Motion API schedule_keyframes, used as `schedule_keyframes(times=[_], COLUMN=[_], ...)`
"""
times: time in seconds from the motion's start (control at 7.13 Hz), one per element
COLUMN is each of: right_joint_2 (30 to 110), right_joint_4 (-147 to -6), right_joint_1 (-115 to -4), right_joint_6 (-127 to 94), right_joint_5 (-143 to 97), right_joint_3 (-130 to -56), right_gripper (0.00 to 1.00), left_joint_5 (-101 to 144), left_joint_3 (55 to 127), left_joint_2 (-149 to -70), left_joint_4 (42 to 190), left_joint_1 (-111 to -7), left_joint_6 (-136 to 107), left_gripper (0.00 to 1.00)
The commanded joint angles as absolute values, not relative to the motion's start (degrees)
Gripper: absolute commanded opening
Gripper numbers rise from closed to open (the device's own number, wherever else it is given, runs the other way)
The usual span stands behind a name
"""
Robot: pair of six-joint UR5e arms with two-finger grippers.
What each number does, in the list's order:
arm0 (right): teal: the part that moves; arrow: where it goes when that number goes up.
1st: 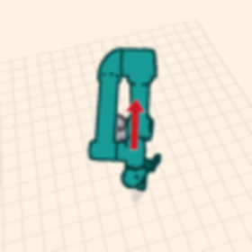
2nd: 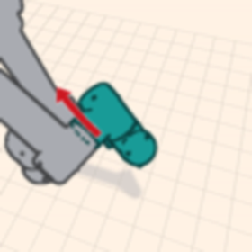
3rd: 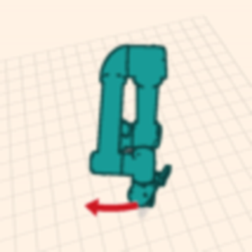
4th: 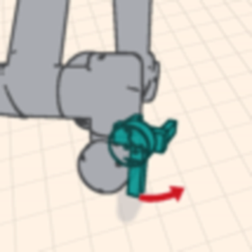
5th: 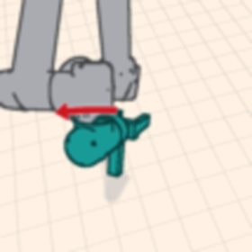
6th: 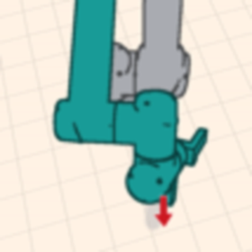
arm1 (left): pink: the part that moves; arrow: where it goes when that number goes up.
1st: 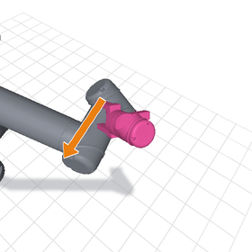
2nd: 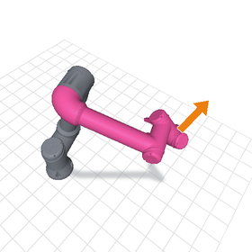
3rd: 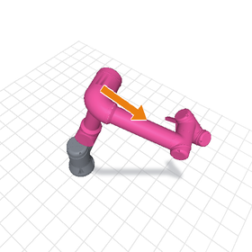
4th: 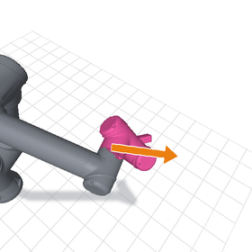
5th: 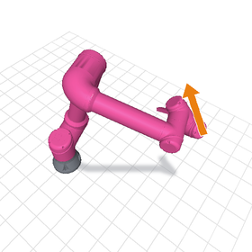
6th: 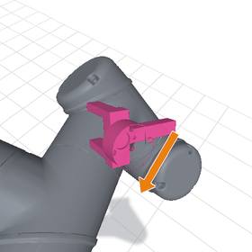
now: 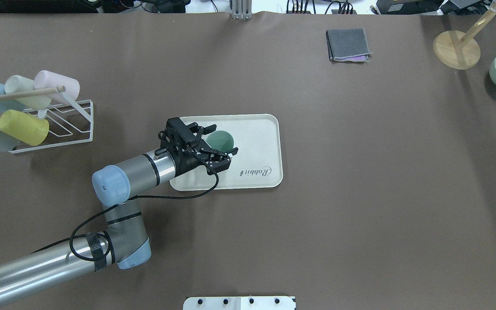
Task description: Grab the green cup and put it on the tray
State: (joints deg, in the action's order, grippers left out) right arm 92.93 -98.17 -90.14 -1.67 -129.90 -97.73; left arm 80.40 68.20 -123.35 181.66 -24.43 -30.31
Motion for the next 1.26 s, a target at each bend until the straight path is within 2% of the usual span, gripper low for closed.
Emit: schedule_keyframes(times=[0.0, 0.28, 0.42, 0.7, 0.84, 1.12], right_joint_2=[92.90, 92.90, 92.81, 92.81, 92.73, 92.90], right_joint_4=[-98.17, -98.17, -98.17, -98.17, -98.09, -93.39], right_joint_1=[-90.18, -90.09, -90.09, -90.09, -90.09, -90.09], right_joint_6=[-1.67, -1.49, -1.67, -1.67, -1.67, -0.53], right_joint_5=[-129.90, -129.82, -129.90, -129.90, -129.90, -127.90], right_joint_3=[-97.65, -97.38, -96.86, -96.68, -96.68, -96.42], right_gripper=[1.00, 1.00, 1.00, 1.00, 1.00, 1.00], left_joint_5=[80.33, 80.42, 80.42, 80.68, 81.12, 89.69], left_joint_3=[70.48, 73.99, 78.09, 87.76, 89.54, 95.59], left_joint_2=[-120.51, -119.36, -118.05, -117.42, -118.64, -126.61], left_joint_4=[183.43, 183.34, 181.43, 168.20, 162.13, 137.96], left_joint_1=[-24.43, -24.69, -25.22, -28.20, -31.00, -40.29], left_joint_6=[-30.23, -30.85, -30.94, -30.94, -30.94, -30.68], left_gripper=[0.98, 0.98, 0.98, 0.98, 0.98, 0.98])
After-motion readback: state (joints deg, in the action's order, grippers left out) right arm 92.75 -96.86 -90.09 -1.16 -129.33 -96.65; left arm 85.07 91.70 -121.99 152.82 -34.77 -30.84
